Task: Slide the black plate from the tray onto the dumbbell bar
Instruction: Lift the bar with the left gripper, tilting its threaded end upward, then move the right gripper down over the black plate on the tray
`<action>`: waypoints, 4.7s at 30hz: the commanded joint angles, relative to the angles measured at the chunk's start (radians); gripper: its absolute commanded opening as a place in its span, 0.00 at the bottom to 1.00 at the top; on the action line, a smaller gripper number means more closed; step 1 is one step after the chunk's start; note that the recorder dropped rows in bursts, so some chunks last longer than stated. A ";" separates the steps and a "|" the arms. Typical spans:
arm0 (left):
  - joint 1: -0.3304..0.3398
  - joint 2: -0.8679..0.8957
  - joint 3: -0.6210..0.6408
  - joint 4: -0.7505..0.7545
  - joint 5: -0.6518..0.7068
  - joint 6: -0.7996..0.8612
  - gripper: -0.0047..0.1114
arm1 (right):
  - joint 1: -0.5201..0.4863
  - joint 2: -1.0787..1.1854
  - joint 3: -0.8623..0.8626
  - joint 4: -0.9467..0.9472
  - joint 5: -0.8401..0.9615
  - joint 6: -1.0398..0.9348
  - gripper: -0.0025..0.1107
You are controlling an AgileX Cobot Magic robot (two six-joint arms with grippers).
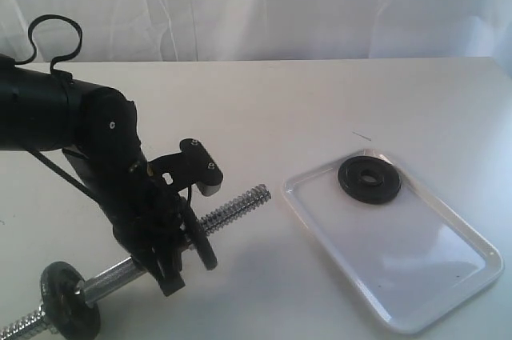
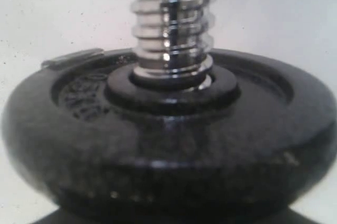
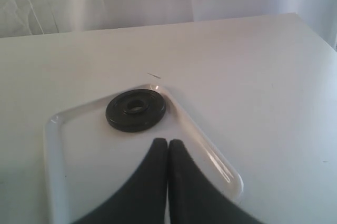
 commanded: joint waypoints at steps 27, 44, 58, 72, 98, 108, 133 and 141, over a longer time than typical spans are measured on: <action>-0.022 -0.149 -0.016 -0.054 0.030 -0.002 0.04 | 0.002 0.004 -0.095 0.094 -0.172 0.364 0.02; -0.022 -0.149 -0.016 -0.054 0.027 -0.002 0.04 | 0.104 0.995 -0.748 0.095 0.243 -0.247 0.02; -0.022 -0.149 -0.016 -0.066 0.021 -0.004 0.04 | 0.246 1.610 -1.171 -0.030 0.346 -0.344 0.02; -0.022 -0.149 -0.016 -0.090 0.021 -0.004 0.04 | 0.246 1.802 -1.218 -0.054 0.240 -0.344 0.90; -0.022 -0.149 -0.016 -0.094 0.021 -0.004 0.04 | 0.188 2.081 -1.384 -0.202 0.459 0.015 0.95; -0.022 -0.149 -0.016 -0.097 0.021 -0.004 0.04 | 0.188 2.128 -1.384 -0.155 0.473 0.010 0.95; -0.022 -0.149 -0.016 -0.101 0.021 -0.004 0.04 | 0.188 2.173 -1.395 -0.073 0.604 -0.106 0.95; -0.022 -0.149 -0.016 -0.101 0.021 -0.004 0.04 | 0.188 2.173 -1.395 -0.135 0.598 -0.086 0.92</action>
